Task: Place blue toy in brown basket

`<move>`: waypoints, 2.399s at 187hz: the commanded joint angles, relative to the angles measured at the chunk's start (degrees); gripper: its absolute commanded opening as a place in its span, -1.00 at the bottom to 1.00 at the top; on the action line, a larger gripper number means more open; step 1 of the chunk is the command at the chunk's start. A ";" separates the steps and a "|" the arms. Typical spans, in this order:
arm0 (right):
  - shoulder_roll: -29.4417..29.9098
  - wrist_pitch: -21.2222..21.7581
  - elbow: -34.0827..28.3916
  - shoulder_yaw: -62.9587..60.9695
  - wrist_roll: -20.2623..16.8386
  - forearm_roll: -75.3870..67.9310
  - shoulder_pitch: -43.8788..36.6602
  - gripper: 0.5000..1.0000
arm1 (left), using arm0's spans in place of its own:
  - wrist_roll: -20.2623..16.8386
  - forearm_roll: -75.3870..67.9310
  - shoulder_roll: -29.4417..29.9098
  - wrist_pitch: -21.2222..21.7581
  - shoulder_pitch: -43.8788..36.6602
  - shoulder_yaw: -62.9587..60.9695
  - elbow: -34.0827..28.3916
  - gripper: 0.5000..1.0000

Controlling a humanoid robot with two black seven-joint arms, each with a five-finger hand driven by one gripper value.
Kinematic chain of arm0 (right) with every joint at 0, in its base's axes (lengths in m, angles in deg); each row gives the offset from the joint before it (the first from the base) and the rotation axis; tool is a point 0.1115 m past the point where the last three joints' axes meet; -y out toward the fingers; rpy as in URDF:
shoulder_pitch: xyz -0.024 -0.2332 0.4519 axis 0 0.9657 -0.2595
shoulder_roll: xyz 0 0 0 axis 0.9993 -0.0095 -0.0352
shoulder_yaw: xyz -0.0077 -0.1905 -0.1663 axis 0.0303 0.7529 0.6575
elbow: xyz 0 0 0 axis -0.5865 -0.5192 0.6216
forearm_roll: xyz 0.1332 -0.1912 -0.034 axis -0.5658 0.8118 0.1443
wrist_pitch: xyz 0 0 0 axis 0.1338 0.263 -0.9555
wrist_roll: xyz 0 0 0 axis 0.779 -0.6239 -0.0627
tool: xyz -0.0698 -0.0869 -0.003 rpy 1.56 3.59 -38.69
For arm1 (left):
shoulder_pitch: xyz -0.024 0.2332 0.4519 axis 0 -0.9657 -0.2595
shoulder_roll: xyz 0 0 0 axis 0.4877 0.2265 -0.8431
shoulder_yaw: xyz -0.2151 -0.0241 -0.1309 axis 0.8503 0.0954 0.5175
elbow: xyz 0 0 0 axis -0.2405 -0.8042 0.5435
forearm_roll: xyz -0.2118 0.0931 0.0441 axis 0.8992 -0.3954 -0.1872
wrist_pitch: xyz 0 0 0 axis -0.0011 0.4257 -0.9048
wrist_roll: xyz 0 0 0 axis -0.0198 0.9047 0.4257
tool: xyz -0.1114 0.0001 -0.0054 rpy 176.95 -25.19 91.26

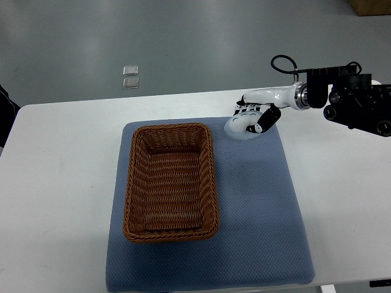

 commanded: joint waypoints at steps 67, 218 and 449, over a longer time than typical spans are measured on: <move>7.98 -2.28 -0.26 -5.19 0.50 -0.35 -1.64 -0.62 | 0.00 0.00 0.00 -0.04 0.00 0.00 0.00 1.00; 15.28 -5.45 0.09 -5.19 0.33 -0.08 7.06 0.27 | 0.00 0.00 0.00 -0.04 0.00 0.00 0.00 1.00; 9.65 -9.23 13.10 -47.55 0.94 -31.20 24.55 0.61 | 0.00 0.00 0.00 -0.04 0.00 0.00 0.00 1.00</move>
